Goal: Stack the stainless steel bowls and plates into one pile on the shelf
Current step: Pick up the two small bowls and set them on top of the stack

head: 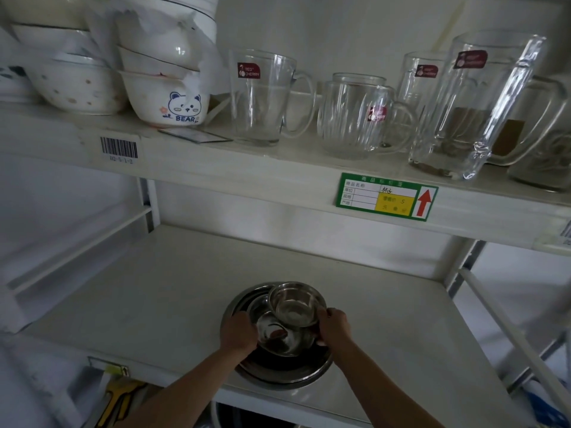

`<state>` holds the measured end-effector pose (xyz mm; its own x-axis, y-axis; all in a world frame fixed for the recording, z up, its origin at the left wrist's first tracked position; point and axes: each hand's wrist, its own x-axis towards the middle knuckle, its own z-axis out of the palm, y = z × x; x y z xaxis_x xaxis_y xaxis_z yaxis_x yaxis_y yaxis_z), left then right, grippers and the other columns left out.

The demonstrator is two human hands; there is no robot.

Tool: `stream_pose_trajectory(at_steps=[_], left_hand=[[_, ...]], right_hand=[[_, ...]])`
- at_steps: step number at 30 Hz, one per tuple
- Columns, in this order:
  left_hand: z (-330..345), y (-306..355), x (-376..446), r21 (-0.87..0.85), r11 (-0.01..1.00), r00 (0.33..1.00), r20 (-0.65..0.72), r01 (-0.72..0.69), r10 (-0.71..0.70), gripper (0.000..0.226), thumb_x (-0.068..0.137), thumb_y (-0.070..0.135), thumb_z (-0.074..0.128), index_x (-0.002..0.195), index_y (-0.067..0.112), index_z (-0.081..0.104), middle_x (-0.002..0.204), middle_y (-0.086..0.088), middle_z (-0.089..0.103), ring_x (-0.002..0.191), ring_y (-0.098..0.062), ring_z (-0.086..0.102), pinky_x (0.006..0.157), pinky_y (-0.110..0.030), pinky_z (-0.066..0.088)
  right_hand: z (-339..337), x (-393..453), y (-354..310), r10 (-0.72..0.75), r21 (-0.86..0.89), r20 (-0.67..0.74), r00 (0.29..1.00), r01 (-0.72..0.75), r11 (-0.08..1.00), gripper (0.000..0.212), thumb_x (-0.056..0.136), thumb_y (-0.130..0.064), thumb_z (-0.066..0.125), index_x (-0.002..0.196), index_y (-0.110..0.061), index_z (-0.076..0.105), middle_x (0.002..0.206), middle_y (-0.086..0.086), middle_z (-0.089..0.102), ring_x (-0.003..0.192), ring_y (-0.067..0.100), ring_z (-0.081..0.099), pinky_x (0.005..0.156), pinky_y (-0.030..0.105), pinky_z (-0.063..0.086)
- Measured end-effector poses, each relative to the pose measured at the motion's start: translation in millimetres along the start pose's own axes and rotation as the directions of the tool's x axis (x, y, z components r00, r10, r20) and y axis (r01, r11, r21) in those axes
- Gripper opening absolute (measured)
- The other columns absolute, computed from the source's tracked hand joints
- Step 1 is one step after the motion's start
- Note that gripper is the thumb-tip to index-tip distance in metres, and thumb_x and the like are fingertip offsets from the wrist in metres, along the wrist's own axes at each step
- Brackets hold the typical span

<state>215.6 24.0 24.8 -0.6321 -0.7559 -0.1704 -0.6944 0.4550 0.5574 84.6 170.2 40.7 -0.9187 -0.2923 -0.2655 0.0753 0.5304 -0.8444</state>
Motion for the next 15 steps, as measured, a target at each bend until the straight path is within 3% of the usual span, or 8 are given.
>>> stream_pose_trajectory(at_steps=[2,5,7,10,15], left_hand=[[-1,0,0,0.022,0.999,0.999,-0.005,-0.033,0.033,0.032,0.095,0.022,0.05,0.118,0.002,0.057,0.126,-0.015,0.061,0.118,-0.028,0.057,0.095,-0.032,0.045],[-4,0,0,0.089,0.991,0.994,-0.015,-0.104,0.106,0.032,0.097,0.022,0.046,0.121,0.002,0.054,0.131,-0.015,0.056,0.122,-0.027,0.053,0.096,-0.03,0.042],[-6,-2,2,0.119,0.983,0.99,-0.014,-0.139,0.142,0.031,0.098,0.021,0.044,0.121,0.002,0.053,0.131,-0.015,0.055,0.122,-0.027,0.053,0.095,-0.029,0.041],[-11,-5,5,0.16,0.97,0.983,0.011,-0.184,0.184,0.031,0.099,0.021,0.04,0.121,0.003,0.052,0.131,-0.014,0.055,0.121,-0.027,0.052,0.094,-0.03,0.041],[-16,-11,10,0.141,0.969,0.978,-0.017,-0.203,0.208,0.031,0.097,0.026,0.043,0.118,0.007,0.055,0.127,-0.012,0.056,0.118,-0.027,0.053,0.094,-0.03,0.041]], right_hand=[[3,-1,-1,0.019,-0.052,0.009,1.0,-0.018,0.998,0.032,0.096,-0.029,0.049,0.107,-0.004,0.065,0.09,0.018,0.07,0.049,0.024,0.063,0.036,0.023,0.048],[9,0,-1,0.027,-0.102,0.024,0.999,-0.025,0.994,0.033,0.096,-0.031,0.05,0.11,-0.004,0.063,0.092,0.018,0.07,0.046,0.022,0.062,0.038,0.024,0.049],[13,-1,-1,0.038,-0.114,0.045,0.998,-0.033,0.993,0.033,0.096,-0.03,0.051,0.102,0.0,0.063,0.077,0.017,0.069,0.04,0.019,0.059,0.042,0.027,0.054],[16,-2,-1,0.039,-0.141,0.079,0.996,-0.027,0.99,0.029,0.096,-0.026,0.051,0.086,0.0,0.06,0.052,0.011,0.062,0.026,0.013,0.051,0.036,0.021,0.046],[23,-3,0,0.009,-0.269,0.104,0.995,0.02,0.963,0.029,0.095,-0.027,0.049,0.083,-0.003,0.06,0.032,0.001,0.055,0.023,0.01,0.048,0.04,0.019,0.042]])
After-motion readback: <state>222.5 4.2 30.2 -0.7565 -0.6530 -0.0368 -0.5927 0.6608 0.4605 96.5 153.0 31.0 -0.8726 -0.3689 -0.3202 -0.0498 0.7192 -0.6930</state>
